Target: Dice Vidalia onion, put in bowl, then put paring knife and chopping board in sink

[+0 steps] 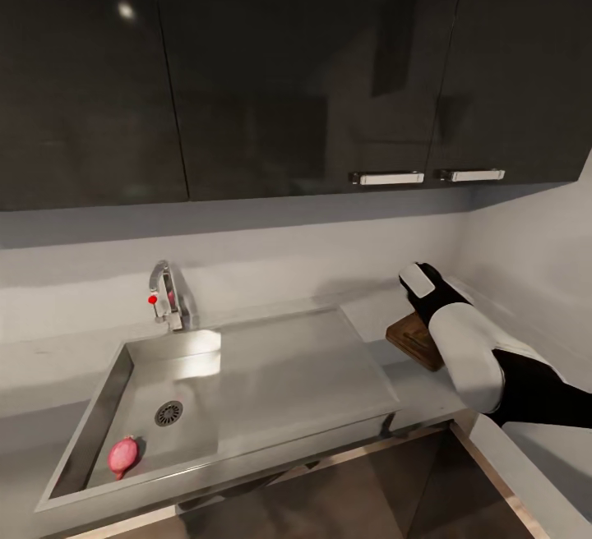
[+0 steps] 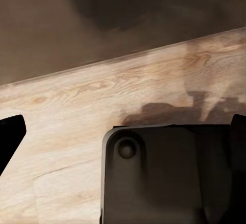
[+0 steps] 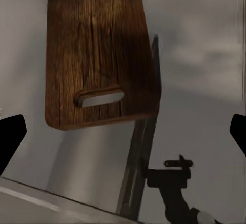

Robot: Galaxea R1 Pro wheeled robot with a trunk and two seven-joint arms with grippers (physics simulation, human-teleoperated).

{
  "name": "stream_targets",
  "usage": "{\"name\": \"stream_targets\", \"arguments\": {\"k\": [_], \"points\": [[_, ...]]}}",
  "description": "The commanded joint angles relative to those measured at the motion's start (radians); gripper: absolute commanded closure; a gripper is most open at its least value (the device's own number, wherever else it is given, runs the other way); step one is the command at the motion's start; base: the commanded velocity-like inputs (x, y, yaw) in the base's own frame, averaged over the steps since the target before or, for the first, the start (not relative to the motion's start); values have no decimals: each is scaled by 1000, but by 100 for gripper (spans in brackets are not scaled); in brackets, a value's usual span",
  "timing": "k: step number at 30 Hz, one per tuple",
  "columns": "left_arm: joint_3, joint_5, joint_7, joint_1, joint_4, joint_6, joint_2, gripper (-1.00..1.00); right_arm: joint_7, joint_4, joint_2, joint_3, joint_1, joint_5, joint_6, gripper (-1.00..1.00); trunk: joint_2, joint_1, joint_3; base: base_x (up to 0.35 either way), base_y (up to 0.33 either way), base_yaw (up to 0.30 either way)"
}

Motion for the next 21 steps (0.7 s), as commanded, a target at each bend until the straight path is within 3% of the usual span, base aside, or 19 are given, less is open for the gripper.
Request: {"name": "stream_targets", "arguments": {"k": [1,12,21], "points": [[0,0,0,0,-1,-1,0,-100,-22,-2,3,3,0,-3,-3,-100,-1,0,0,0,0,0],[0,0,-1,1,5,-1,-8,-100,-200,-5,51,9,0,23,-81,-100,-1,0,0,0,0,0],[0,0,-3,0,7,-2,-13,-100,-291,-5,104,9,0,152,-147,-100,-1,0,0,0,0,0]]}}
